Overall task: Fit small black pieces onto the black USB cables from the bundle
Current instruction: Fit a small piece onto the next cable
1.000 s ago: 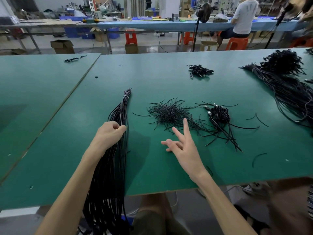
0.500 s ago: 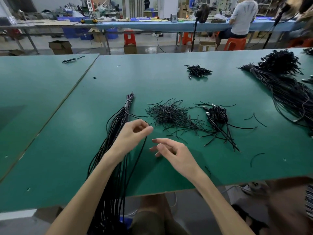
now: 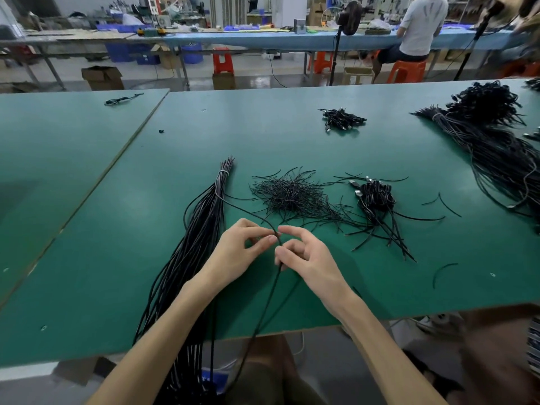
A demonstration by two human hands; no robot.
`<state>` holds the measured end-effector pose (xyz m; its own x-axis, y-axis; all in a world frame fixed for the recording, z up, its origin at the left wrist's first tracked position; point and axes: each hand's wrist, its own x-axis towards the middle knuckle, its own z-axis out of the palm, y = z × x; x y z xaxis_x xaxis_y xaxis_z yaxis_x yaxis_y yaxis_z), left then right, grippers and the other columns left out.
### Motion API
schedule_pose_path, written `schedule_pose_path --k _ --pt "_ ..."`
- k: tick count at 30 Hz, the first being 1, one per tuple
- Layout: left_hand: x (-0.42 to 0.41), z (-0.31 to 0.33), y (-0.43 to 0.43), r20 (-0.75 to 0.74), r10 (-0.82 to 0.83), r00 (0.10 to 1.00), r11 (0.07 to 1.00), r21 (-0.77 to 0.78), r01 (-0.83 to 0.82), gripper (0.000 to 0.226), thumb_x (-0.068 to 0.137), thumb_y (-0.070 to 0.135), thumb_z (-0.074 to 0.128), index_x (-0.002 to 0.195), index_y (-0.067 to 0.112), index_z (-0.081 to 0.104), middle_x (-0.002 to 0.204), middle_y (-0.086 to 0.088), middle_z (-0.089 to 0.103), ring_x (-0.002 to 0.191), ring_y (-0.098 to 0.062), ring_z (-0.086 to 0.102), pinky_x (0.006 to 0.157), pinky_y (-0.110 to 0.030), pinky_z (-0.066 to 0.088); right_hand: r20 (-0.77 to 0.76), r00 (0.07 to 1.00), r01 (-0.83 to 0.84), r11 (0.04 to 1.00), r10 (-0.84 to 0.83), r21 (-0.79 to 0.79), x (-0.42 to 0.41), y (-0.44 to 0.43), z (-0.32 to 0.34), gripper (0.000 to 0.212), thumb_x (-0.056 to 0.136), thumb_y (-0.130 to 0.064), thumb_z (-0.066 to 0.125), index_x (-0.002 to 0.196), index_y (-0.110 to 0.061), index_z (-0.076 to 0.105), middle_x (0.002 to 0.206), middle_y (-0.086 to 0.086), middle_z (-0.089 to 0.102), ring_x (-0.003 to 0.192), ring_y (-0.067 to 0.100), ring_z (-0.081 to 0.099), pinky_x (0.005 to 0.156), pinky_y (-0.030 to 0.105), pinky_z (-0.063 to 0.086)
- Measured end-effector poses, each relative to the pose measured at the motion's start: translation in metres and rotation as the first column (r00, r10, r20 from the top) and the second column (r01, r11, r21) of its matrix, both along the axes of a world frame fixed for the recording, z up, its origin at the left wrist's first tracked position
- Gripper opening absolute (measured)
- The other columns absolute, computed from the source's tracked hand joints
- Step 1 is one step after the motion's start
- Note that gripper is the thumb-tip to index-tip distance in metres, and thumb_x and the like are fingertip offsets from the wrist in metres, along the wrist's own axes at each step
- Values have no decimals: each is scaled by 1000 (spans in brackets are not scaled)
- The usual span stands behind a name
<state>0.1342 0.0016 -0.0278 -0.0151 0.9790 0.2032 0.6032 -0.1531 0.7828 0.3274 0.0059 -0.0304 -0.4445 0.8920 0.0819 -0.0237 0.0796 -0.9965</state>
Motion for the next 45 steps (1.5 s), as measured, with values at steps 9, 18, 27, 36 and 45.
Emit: schedule_pose_path --k 9,18,27,36,45 --pt "-47 -18 27 -649 143 747 975 -39 -220 61 111 42 27 162 10 22 171 -3 17 158 -15 10 128 -33 1 -111 982 155 988 -154 -4 5 -2 0 28 93 -8 58 113 -19 73 65 1 43 49 14 37 53 21 39" --pt "-92 -7 56 -640 201 742 942 -80 -325 57 112 35 29 160 6 24 171 -7 14 158 -19 9 128 -35 3 -170 965 186 979 -197 -79 13 -6 3 33 82 -8 52 103 -19 75 61 3 30 48 14 22 43 23 22" --pt "-83 -1 52 -419 194 887 974 -26 -225 38 106 20 51 138 2 58 158 -10 44 152 -21 30 128 -36 8 -74 990 122 992 -123 -15 6 -7 0 19 94 -8 59 109 -14 69 65 6 57 47 20 47 51 26 45" --pt "11 43 -4 500 -314 807 840 -250 482 47 103 30 59 149 23 50 122 -4 71 102 -21 69 91 -32 56 -10 988 155 986 -154 58 2 -4 -2 11 102 -15 63 109 -18 70 77 8 75 58 16 61 56 19 46" --pt "35 46 -26 443 -348 826 807 -307 504 38 107 26 52 141 9 55 130 -13 66 119 -16 65 99 -39 57 -96 967 241 969 -235 52 5 -5 4 13 101 -26 65 92 -21 73 77 -6 69 68 6 60 61 18 49"
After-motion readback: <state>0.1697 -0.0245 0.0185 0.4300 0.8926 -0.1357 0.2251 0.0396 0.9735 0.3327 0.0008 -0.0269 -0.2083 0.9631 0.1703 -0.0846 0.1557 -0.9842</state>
